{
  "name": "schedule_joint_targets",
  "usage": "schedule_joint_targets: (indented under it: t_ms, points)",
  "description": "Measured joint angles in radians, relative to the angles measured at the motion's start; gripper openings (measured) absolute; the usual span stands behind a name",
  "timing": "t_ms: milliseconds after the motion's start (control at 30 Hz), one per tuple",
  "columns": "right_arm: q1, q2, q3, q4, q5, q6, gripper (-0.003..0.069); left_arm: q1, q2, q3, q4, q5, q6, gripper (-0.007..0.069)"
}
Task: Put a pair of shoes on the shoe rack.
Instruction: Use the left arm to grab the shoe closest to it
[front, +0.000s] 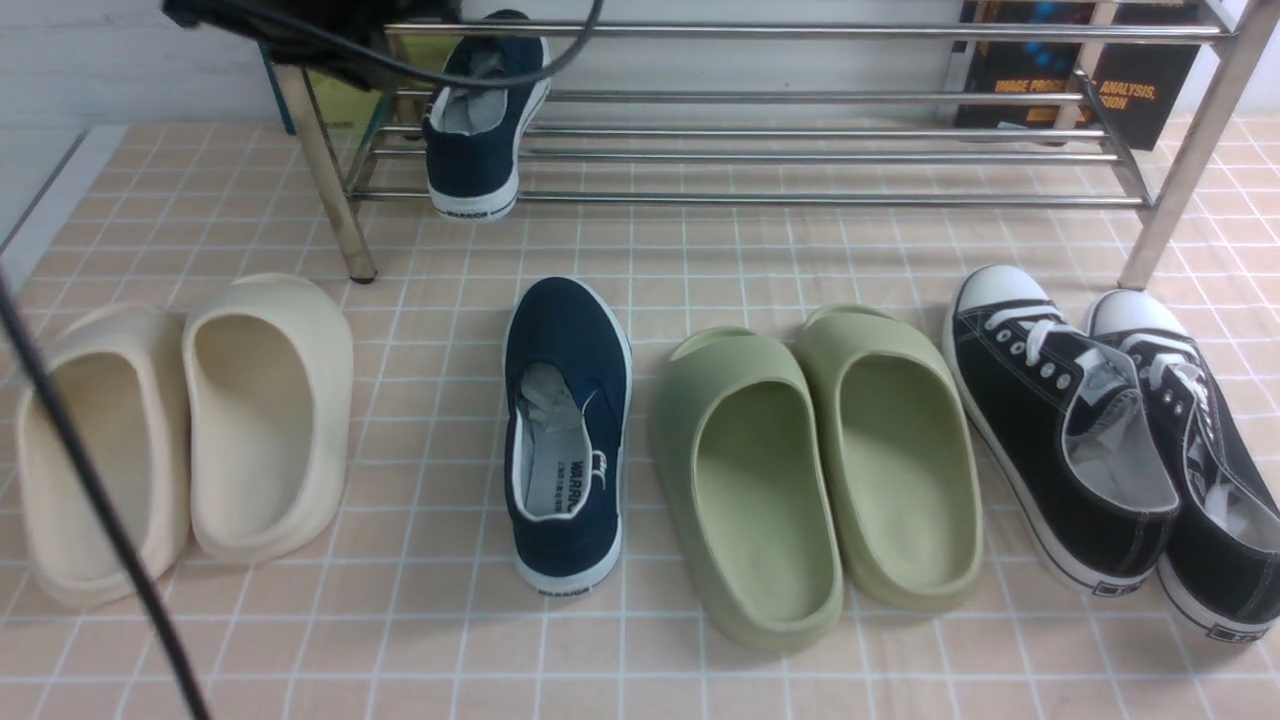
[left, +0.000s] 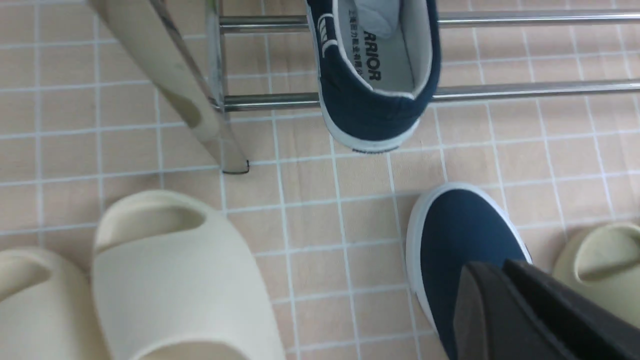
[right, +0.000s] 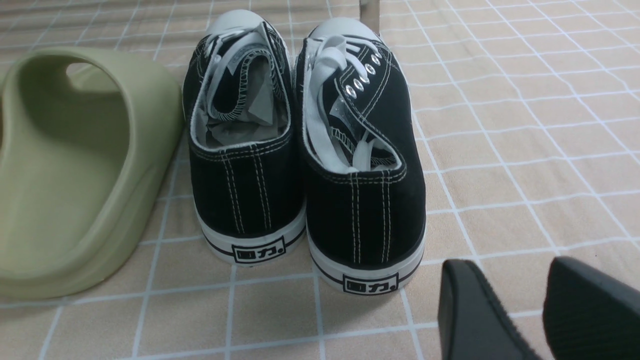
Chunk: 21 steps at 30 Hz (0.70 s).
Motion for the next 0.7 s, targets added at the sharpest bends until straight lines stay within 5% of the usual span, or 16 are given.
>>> schedule_joint_targets:
  t_ms: [300,567,700]
  points:
    - [0.000,0.000,0.000,0.000,0.000,0.000,0.0239,-0.036,-0.236,0.289,-0.003,0.125,0.068,0.0059]
    - [0.000,0.000,0.000,0.000,0.000,0.000,0.0239,-0.238,-0.317,0.721,-0.004,-0.064,-0.006,0.0064]
    - [0.000,0.000,0.000,0.000,0.000,0.000,0.0239,-0.251,-0.275,0.769,0.008,-0.130,-0.099,0.0089]
